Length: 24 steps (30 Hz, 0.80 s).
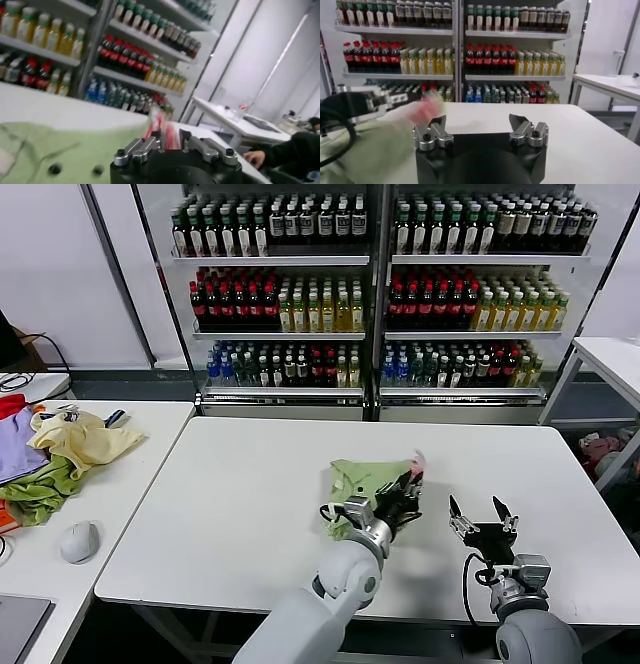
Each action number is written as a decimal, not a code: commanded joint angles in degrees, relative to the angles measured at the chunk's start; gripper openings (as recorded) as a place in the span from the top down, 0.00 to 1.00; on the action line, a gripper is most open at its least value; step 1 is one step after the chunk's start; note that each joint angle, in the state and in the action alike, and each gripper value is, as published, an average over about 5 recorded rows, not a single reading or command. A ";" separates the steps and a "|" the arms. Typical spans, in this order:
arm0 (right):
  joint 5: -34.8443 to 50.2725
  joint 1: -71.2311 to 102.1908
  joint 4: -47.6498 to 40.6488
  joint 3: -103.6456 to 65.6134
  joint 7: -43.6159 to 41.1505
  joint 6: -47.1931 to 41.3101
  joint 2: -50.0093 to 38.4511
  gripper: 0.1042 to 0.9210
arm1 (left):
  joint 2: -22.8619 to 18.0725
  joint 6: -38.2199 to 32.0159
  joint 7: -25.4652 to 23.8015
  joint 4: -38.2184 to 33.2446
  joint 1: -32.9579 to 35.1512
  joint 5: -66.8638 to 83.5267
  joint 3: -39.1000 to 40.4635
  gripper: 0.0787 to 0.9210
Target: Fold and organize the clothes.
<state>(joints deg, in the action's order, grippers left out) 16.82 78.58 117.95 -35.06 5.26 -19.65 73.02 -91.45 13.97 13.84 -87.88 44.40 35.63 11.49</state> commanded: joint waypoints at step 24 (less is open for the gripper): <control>-4.92 -24.85 -30.73 14.75 10.28 -9.65 7.40 0.12 | 14.82 -11.53 1.68 -28.90 34.06 -16.23 -27.72 0.12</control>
<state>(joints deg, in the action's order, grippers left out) 13.50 62.78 100.02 -24.59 12.17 -25.35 78.32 -79.99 4.97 14.84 -108.73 64.93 25.41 -7.03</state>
